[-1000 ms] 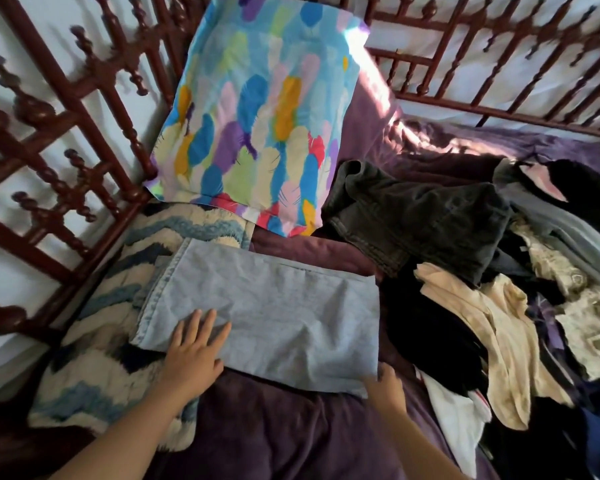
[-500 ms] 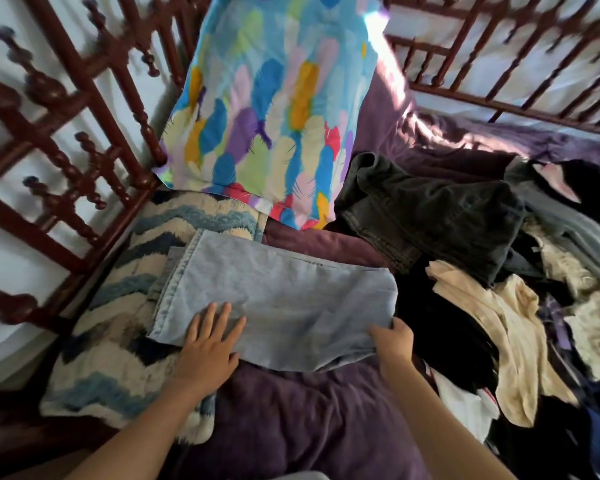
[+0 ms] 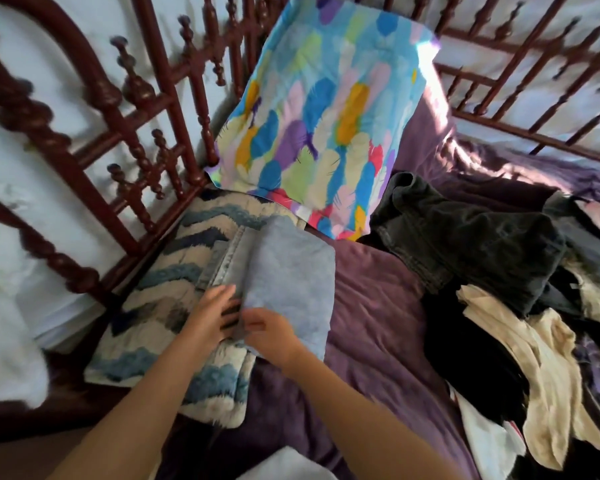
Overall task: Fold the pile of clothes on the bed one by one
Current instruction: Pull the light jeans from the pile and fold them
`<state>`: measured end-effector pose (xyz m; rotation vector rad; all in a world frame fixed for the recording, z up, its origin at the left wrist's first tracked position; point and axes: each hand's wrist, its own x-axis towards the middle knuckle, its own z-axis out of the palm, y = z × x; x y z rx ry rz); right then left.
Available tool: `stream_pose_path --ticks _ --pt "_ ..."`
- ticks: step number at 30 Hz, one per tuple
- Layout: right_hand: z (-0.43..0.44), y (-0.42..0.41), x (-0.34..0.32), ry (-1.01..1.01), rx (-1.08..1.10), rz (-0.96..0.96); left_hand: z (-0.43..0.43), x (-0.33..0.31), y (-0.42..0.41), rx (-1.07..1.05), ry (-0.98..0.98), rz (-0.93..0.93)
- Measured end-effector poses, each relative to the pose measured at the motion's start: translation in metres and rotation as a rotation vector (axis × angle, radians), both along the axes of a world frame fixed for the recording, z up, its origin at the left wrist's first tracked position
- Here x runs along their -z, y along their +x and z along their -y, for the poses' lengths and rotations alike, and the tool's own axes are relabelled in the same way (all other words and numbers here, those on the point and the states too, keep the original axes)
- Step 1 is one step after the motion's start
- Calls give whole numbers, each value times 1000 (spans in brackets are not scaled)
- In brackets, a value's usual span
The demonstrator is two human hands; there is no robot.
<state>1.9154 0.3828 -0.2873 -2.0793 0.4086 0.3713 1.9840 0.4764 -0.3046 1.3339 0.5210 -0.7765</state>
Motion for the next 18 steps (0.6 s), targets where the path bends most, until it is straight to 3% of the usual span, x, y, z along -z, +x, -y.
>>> stream_pose_path --ticks 5,10,14,18 --pt "36 -34 32 62 457 -148 17 15 -10 265 426 277" --pt "67 -64 45 -15 384 -267 21 14 -27 518 661 549" --pt "70 -71 52 -107 328 -247 6 -7 0 458 667 670" --pt "63 -74 52 -293 29 -223 -20 -5 19 372 820 764"
